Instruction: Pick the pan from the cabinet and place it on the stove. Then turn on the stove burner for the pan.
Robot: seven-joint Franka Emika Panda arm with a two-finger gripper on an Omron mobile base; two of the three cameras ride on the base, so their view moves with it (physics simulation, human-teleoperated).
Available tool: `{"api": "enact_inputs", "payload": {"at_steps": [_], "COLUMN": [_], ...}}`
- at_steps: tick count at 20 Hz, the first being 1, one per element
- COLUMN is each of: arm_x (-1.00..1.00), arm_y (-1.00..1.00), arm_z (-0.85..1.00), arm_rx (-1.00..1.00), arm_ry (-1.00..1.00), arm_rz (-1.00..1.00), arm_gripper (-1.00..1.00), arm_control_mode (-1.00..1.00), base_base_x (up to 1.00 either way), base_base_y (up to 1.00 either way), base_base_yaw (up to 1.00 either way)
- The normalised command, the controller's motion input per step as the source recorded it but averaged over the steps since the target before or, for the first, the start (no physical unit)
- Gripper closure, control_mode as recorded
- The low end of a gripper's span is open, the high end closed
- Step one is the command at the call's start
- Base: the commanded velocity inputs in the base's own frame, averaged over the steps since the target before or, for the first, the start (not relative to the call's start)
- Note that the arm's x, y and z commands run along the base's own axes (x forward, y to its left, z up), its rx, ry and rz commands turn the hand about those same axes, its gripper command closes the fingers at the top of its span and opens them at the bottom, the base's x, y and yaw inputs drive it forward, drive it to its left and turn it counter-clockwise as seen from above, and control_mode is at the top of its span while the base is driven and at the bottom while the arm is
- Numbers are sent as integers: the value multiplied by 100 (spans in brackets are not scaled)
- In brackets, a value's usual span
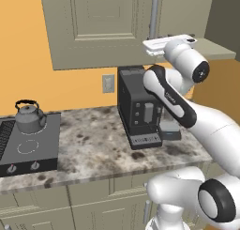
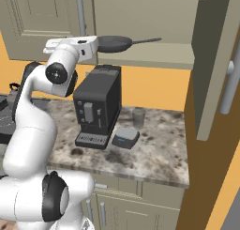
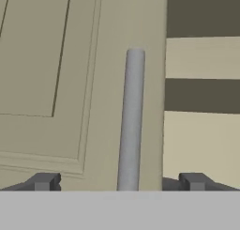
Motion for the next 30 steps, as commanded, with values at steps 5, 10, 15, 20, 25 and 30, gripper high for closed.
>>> {"api": "enact_inputs", "payload": {"at_steps": [5, 10, 15, 20, 25, 30], "arm_x": [47, 48, 50, 59, 12, 0], "arm_y": [0, 3, 6, 28, 17, 44], "arm_z": [0, 0, 0, -9, -5, -8], "arm_rx": [0, 0, 0, 0, 0, 0], "arm_ry": [0, 0, 0, 5, 6, 2], "arm_rz": [-4, -2, 0, 0, 0, 0], "arm_gripper": [-100, -100, -100, 100, 100, 100], "arm_control_mode": [-100, -100, -100, -100, -100, -100], "base_base_x": [0, 0, 0, 0, 0, 0], "base_base_y": [0, 0, 0, 0, 0, 0], "base_base_yaw": [0, 0, 0, 0, 0, 0]}}
